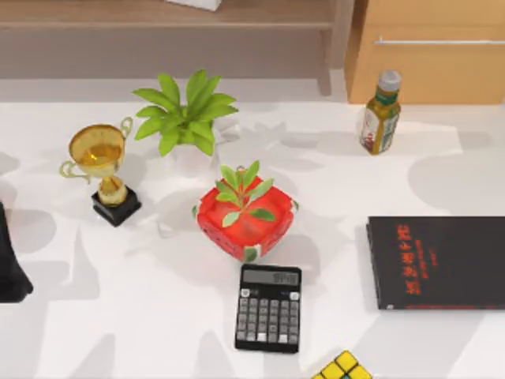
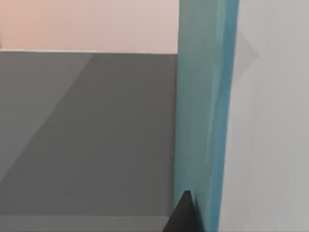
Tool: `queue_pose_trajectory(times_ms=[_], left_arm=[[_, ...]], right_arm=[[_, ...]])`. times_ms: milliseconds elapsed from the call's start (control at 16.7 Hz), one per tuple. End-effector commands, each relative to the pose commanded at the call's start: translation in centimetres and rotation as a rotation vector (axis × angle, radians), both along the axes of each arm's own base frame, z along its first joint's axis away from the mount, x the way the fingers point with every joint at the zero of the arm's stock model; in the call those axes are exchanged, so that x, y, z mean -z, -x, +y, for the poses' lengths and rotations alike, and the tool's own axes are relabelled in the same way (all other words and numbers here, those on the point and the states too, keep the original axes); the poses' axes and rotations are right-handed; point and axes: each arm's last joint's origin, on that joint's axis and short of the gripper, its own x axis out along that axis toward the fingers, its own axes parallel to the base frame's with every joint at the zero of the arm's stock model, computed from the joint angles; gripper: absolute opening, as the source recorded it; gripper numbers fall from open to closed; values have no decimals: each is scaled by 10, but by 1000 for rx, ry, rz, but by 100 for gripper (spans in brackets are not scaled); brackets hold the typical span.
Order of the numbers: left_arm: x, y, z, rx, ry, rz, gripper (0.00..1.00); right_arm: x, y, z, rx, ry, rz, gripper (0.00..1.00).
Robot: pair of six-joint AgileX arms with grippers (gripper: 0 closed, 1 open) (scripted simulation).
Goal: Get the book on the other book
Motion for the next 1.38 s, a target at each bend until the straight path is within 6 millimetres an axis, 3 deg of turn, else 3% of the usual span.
queue_pose_trajectory(times_ms=[1140,1380], left_arm=[[0,0,0,0,0,0,100],[0,0,0,0,0,0,100]], right_arm=[[-11,10,1,1,-3,1,0],[-31,24,7,63,-71,-13,0]])
